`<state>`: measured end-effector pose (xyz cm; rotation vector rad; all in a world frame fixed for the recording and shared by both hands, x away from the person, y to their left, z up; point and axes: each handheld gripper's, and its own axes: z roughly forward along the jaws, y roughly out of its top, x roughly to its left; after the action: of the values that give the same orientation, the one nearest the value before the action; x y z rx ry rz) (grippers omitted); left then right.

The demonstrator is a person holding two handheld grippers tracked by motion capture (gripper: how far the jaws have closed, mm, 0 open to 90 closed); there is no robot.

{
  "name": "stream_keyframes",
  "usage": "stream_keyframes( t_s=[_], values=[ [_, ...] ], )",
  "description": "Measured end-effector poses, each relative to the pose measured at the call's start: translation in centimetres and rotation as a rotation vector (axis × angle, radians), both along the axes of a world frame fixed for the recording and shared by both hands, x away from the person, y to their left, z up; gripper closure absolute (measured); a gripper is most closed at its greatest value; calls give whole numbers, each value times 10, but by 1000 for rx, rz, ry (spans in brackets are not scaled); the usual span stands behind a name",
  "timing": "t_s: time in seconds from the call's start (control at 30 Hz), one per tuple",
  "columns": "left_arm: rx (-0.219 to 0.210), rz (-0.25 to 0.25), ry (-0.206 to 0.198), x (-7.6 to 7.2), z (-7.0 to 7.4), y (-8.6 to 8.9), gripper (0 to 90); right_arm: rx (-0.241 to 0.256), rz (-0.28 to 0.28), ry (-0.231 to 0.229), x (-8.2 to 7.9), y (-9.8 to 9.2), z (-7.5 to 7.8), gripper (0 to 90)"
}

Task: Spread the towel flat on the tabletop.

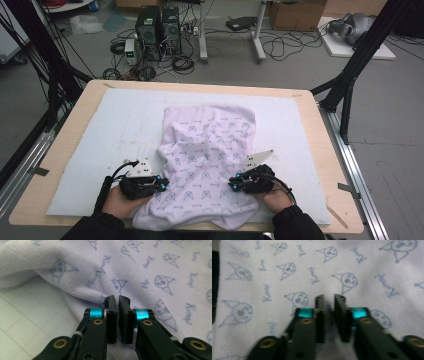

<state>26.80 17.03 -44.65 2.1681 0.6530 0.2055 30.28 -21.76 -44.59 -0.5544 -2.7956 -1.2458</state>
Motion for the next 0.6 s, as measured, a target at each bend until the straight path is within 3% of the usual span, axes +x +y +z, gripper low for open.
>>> stream_keyframes(
  t_s=[0.07,0.2,0.4,0.5,0.57,0.6],
  values=[
    [26,0,-2,-2,3,-1,865,-9,8,-6,-2,1,1,878],
    [38,-12,-2,-14,5,3,870,-30,49,-5,-14,4,4,879],
    [24,-25,-2,-42,9,18,870,-10,115,19,-42,4,6,880],
    [3,-42,-9,-53,15,23,871,-18,182,36,-54,6,11,880],
    [-9,-53,-16,-57,19,25,870,14,230,39,-61,8,17,876],
    [-11,-56,-22,-56,21,25,867,35,227,29,-62,8,21,858]
  ],
)
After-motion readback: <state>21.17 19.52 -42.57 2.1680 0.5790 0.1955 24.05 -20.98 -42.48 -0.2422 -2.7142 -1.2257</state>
